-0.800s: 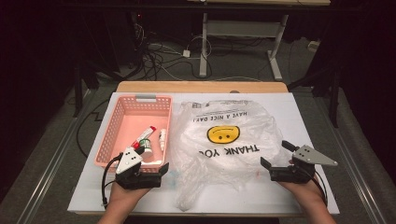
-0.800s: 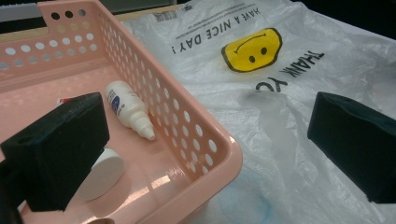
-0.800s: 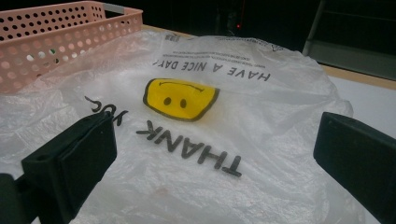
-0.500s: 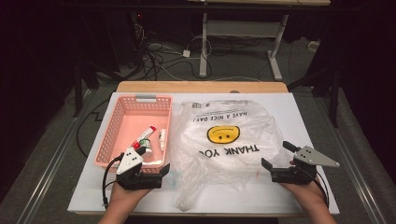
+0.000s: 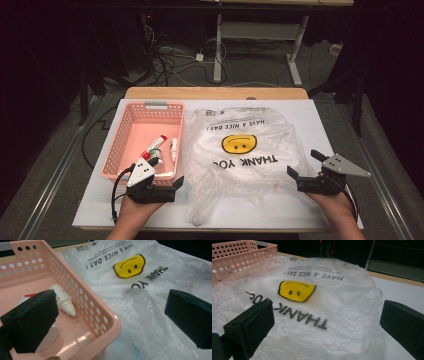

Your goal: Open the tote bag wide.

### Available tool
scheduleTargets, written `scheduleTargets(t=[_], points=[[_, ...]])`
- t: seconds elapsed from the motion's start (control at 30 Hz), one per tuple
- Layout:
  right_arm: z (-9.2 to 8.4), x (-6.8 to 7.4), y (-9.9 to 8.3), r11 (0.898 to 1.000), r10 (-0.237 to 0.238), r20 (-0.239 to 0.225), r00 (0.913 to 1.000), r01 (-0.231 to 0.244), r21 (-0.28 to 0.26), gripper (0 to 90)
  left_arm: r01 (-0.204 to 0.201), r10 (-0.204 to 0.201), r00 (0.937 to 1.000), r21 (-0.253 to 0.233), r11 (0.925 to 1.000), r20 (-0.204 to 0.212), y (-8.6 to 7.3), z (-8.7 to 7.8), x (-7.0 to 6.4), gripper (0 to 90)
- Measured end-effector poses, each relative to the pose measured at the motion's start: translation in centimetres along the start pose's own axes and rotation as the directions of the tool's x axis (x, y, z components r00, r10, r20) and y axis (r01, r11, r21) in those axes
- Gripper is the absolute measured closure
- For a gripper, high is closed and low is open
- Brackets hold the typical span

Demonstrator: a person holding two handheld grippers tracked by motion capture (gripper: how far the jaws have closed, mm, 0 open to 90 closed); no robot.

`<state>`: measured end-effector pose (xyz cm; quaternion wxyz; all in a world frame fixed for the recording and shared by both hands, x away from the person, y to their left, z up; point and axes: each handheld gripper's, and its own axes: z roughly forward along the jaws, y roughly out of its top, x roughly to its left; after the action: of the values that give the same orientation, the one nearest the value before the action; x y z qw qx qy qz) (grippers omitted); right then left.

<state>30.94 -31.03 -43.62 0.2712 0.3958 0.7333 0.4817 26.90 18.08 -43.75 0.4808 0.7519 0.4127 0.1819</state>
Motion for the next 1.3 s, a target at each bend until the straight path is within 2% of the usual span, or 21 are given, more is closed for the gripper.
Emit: scheduleTargets(t=[0.3,0.5,0.73,1.0,1.23,1.3], points=[[-0.6,-2.3,-0.7,0.999,0.035,0.060,0.9976,-0.036,0.015,0.0,0.001,-0.001,1.0000,0.000,1.0000,0.007,0.1,0.1,0.0,0.0],[-0.9,-4.2,-1.7,0.997,0.064,0.109,0.9920,-0.069,0.040,0.0,0.001,-0.001,1.0000,-0.002,1.0000,0.009,0.1,0.2,0.0,0.0],[-1.3,-5.5,-2.4,0.994,0.091,0.146,0.9851,-0.100,0.052,0.0,0.004,-0.004,1.0000,0.001,1.0000,0.008,0.2,0.2,0.0,0.0],[-0.8,-6.2,-2.6,0.991,0.102,0.145,0.9842,-0.113,0.069,0.0,0.007,-0.007,1.0000,-0.002,1.0000,-0.004,0.3,0.2,0.3,0.0],[1.4,-6.4,-1.3,0.989,0.097,0.120,0.9879,-0.110,0.099,1.2,0.005,-0.005,1.0000,0.002,1.0000,-0.005,0.3,0.2,0.1,0.0],[2.6,-6.6,-0.4,0.987,0.086,0.115,0.9896,-0.101,0.125,2.0,0.004,-0.004,1.0000,0.002,1.0000,-0.002,0.3,0.2,0.0,0.0]])
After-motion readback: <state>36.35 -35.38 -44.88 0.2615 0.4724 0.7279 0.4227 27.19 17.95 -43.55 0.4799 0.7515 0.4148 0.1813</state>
